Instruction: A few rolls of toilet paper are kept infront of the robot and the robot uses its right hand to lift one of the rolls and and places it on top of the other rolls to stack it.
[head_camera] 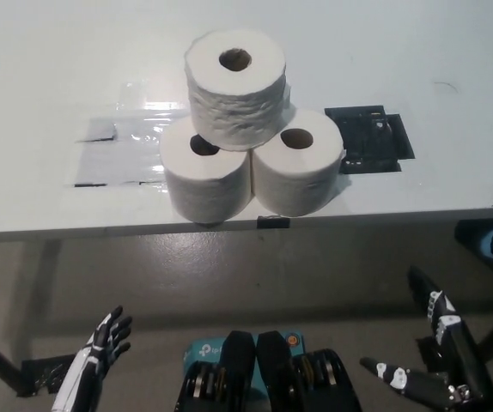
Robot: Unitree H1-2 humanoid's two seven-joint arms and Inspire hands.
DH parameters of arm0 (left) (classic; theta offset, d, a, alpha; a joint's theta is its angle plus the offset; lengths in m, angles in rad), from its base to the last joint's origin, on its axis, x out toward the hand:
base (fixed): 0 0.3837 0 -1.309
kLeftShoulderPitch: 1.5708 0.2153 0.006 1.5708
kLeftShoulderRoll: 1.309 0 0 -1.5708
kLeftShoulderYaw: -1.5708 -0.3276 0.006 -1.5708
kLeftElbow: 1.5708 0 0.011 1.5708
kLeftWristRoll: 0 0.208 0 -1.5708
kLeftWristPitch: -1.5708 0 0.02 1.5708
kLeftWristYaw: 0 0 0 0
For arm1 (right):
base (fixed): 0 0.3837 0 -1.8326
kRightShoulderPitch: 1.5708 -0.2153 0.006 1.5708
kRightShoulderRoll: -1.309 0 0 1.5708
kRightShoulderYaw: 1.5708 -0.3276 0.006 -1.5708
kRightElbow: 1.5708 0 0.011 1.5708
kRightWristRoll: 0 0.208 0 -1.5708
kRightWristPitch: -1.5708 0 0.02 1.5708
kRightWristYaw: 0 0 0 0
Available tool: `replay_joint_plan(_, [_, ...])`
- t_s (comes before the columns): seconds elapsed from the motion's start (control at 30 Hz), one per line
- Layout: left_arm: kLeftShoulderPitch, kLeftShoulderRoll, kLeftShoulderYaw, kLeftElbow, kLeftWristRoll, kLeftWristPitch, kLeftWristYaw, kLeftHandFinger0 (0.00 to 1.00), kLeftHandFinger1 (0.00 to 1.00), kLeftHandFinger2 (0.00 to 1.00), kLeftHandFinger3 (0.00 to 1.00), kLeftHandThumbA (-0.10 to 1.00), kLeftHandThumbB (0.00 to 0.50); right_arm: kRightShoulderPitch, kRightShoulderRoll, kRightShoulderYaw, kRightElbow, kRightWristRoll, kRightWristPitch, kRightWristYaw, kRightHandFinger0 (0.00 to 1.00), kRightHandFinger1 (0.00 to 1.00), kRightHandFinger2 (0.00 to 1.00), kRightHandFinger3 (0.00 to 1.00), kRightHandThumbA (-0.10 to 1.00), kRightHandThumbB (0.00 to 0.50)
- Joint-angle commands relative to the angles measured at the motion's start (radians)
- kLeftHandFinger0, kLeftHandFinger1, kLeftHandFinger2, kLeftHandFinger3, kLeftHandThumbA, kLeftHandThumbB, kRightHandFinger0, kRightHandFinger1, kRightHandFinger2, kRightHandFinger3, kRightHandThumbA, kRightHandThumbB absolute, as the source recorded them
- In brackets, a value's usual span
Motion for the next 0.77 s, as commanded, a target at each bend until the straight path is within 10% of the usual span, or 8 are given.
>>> replay_joint_plan(0.0, [0.046, -0.003, -0.004, -0.080, -0.033, -0.115, -0.027, 1.00, 1.00, 1.00, 1.00, 1.00, 0.098, 0.009, 0.004, 0.030, 0.183, -0.036, -0.312, -0.263, 1.00, 1.00, 1.00, 1.00, 1.00, 0.182])
replay_joint_plan(0.73, [0.037, 0.011, 0.003, -0.100, -0.021, -0.103, -0.014, 1.00, 1.00, 1.00, 1.00, 1.00, 0.104, -0.022, -0.148, 0.246, 0.309, -0.024, -0.312, -0.505, 1.00, 1.00, 1.00, 1.00, 1.00, 0.175])
